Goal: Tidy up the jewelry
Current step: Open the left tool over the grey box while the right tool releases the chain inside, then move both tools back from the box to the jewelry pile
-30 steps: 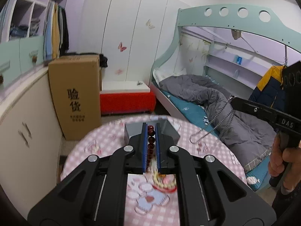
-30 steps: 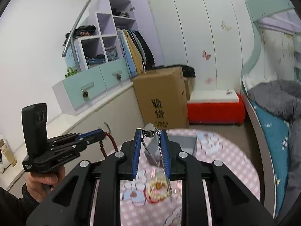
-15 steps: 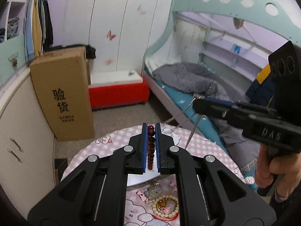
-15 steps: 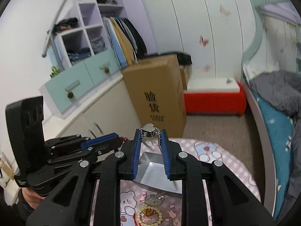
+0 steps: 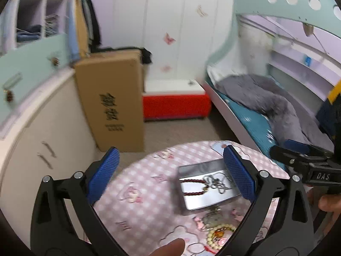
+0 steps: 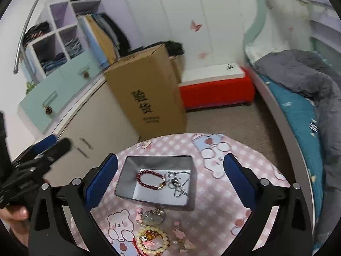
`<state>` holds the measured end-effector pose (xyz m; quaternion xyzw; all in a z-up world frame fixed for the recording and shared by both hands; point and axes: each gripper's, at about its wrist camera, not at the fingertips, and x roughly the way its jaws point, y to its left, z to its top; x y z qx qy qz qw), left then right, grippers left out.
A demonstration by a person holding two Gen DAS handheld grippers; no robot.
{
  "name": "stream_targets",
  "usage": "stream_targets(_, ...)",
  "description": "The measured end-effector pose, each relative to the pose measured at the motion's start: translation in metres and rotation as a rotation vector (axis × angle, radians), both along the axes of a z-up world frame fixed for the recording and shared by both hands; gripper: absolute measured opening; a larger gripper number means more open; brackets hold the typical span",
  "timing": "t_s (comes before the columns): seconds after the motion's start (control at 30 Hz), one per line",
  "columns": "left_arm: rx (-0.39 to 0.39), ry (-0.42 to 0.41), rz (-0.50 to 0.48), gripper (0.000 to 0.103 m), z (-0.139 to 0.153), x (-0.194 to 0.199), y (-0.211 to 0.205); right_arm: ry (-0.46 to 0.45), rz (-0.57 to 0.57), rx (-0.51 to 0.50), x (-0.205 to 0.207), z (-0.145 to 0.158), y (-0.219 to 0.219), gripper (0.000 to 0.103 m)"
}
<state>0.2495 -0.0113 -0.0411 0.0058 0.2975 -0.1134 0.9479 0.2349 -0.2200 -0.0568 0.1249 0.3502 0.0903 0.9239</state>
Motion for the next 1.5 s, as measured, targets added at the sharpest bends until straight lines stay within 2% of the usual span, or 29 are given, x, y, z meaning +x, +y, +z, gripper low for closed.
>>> stream_targets(0.17,-0.005,-0.054,0.049,0.096,0.017,-0.041,0.021,-0.068,-0.049,-0.012,-0.032,0.02,0.0,0.096)
stream_targets(0.37,-0.086,-0.084,0.05,0.096,0.029,-0.085,0.04,-0.177,-0.086,-0.038,-0.081,0.059,0.005,0.096)
stream_targets(0.5,-0.075,-0.146,0.065,0.096,0.037,-0.116,0.043,-0.239,-0.091,-0.069,-0.113,0.075,0.009,0.096)
stream_targets(0.63,-0.069,-0.171,0.056,0.096,0.034,-0.133,0.041,-0.259,-0.096,-0.097,-0.132,0.076,0.012,0.096)
stream_targets(0.73,-0.062,-0.175,0.04,0.096,0.027,-0.143,0.036,-0.264,-0.105,-0.125,-0.142,0.07,0.013,0.096)
stream_targets(0.9,-0.045,-0.156,0.037,0.096,0.005,-0.149,0.03,-0.222,-0.119,-0.152,-0.156,0.049,0.005,0.096)
stream_targets(1.13,-0.022,-0.063,0.005,0.096,-0.035,-0.143,0.027,-0.135,-0.136,-0.159,-0.156,0.011,-0.003,0.096)
stream_targets(1.33,-0.007,0.03,0.003,0.096,-0.072,-0.117,0.025,-0.033,-0.126,-0.176,-0.143,-0.025,0.001,0.096)
stream_targets(1.5,0.035,0.124,-0.016,0.096,-0.108,-0.091,0.007,0.034,-0.11,-0.181,-0.13,-0.046,0.003,0.096)
